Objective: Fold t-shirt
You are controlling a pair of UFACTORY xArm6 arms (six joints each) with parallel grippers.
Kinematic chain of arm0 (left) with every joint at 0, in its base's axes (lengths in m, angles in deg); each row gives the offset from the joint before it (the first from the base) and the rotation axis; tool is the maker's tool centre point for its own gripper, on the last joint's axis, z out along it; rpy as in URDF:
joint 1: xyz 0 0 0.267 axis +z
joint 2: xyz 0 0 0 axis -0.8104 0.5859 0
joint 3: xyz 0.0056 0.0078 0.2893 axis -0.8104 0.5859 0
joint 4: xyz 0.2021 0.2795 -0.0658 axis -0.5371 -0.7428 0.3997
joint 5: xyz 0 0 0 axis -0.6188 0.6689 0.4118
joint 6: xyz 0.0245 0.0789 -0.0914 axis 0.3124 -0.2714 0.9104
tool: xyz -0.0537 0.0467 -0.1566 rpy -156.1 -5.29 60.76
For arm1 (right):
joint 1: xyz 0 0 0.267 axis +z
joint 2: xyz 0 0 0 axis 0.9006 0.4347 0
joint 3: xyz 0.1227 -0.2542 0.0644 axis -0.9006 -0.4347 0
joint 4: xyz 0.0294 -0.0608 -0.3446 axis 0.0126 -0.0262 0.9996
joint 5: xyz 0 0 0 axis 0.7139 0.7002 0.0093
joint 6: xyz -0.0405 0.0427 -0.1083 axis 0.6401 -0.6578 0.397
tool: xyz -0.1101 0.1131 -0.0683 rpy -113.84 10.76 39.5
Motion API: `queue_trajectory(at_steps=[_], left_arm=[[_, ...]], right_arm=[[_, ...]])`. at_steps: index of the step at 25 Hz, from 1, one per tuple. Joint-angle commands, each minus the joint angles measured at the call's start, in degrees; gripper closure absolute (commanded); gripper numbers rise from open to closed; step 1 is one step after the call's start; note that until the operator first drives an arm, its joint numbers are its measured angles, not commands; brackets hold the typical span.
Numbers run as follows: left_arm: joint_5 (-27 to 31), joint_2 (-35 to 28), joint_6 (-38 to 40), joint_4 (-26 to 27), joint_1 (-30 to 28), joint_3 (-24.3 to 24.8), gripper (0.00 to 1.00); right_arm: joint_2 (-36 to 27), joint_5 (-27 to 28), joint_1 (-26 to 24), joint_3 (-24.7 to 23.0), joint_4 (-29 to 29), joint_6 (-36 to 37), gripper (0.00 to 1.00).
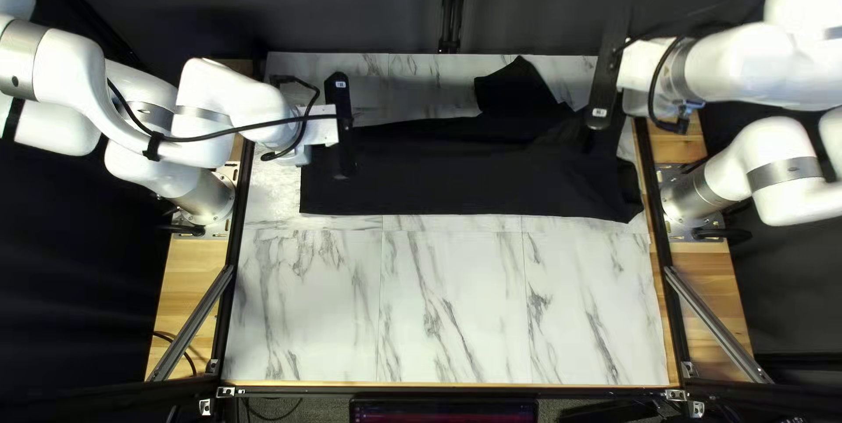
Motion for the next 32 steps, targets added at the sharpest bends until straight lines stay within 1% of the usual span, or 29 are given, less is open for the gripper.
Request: queue_trajectory(at_steps=[1,5,9,10,14,16,19,20,24,26,27,30,32], left_arm=[[0.07,-0.36,0.30,-0.40,0.21,0.37,0.92],[-0.80,-0.69,-0.45,-0.60,1.99,1.41,0.91],[-0.76,-0.75,-1.30,-0.64,3.19,1.31,0.91],[-0.96,-0.68,-1.70,-0.66,3.72,1.36,0.91],[-3.36,-0.03,-3.60,-0.71,6.61,2.52,0.91],[-5.57,0.71,-5.06,-0.62,8.97,3.56,0.91],[-7.36,1.33,-6.32,-0.38,10.95,4.40,0.90],[-8.38,1.62,-7.11,-0.29,12.17,4.98,0.90],[-10.49,2.26,-8.82,0.02,14.78,6.10,0.91],[-12.19,3.66,-9.89,0.14,16.45,6.23,0.90],[-12.83,4.30,-10.27,0.14,17.04,6.20,0.88],[-15.69,8.17,-11.95,0.25,19.53,5.25,0.87],[-16.74,9.65,-12.78,0.33,20.58,4.85,0.87]], right_arm=[[1.20,-0.93,-2.48,1.04,0.31,2.39,1.00],[1.45,-3.84,-6.56,-0.26,-0.08,5.35,1.00],[1.78,-5.47,-9.09,-0.62,-0.52,7.21,1.00],[1.89,-6.31,-10.58,-0.82,-0.75,8.36,1.00],[3.02,-9.56,-14.93,-1.65,-1.58,11.48,1.00],[4.61,-12.76,-18.06,-2.51,-2.38,13.60,1.00],[7.28,-16.22,-21.07,-2.79,-3.33,15.70,1.00],[9.05,-17.91,-22.42,-2.59,-3.75,16.66,1.00],[12.90,-20.76,-24.69,-1.49,-4.64,18.66,1.00],[14.88,-22.27,-25.77,-0.92,-5.05,19.70,1.00],[15.51,-22.79,-26.14,-0.77,-5.13,19.97,1.00],[18.41,-25.13,-28.19,-0.10,-5.37,21.39,1.00],[19.40,-25.84,-28.93,0.21,-5.51,21.98,1.00]])
